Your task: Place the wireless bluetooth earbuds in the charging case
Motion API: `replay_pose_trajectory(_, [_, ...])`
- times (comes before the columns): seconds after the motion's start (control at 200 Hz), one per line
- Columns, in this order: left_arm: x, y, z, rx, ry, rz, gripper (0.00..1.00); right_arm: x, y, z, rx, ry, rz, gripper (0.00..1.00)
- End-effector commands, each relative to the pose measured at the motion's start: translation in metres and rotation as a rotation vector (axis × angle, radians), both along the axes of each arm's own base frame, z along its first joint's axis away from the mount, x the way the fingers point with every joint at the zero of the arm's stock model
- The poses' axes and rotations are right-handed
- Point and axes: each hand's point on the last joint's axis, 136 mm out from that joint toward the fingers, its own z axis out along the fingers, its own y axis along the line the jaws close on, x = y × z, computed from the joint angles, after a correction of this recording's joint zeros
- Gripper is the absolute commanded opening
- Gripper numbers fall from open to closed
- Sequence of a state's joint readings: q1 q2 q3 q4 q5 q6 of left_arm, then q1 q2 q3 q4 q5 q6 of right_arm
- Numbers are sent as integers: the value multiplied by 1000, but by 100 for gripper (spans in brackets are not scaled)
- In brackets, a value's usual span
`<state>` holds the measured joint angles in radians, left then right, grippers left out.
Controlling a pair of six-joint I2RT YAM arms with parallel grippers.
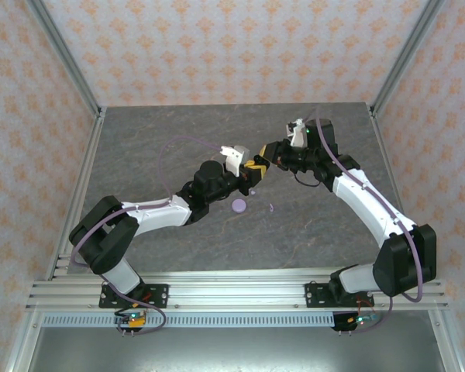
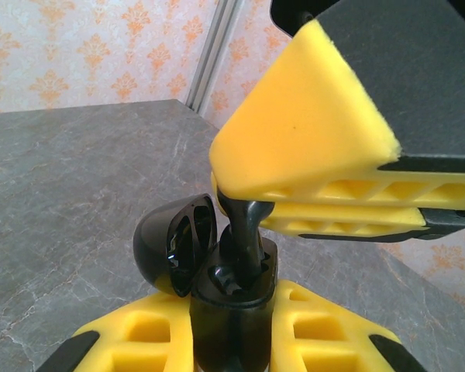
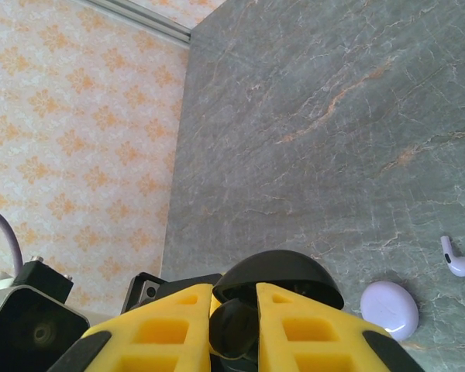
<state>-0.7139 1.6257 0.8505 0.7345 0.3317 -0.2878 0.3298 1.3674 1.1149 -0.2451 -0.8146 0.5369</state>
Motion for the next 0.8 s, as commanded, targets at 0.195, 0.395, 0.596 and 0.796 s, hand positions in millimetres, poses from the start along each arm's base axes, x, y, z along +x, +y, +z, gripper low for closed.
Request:
replay_pose_trajectory(0.195, [-1, -1, 34, -46, -70, 2, 8, -9, -3, 5, -36, -19, 14, 22])
replay_pose_trajectory(0.395, [-1, -2, 34, -38, -74, -4, 8, -11, -2, 5, -50, -20, 25, 26])
replay_pose_trajectory(0.596, [-1, -3, 35, -31, -78, -14, 8, -13, 1, 7, -59, -26, 42, 30])
replay_pose_trajectory(0.796, [-4, -4, 34, -13, -88, -22, 8, -17, 1, 12, -66, -35, 53, 30])
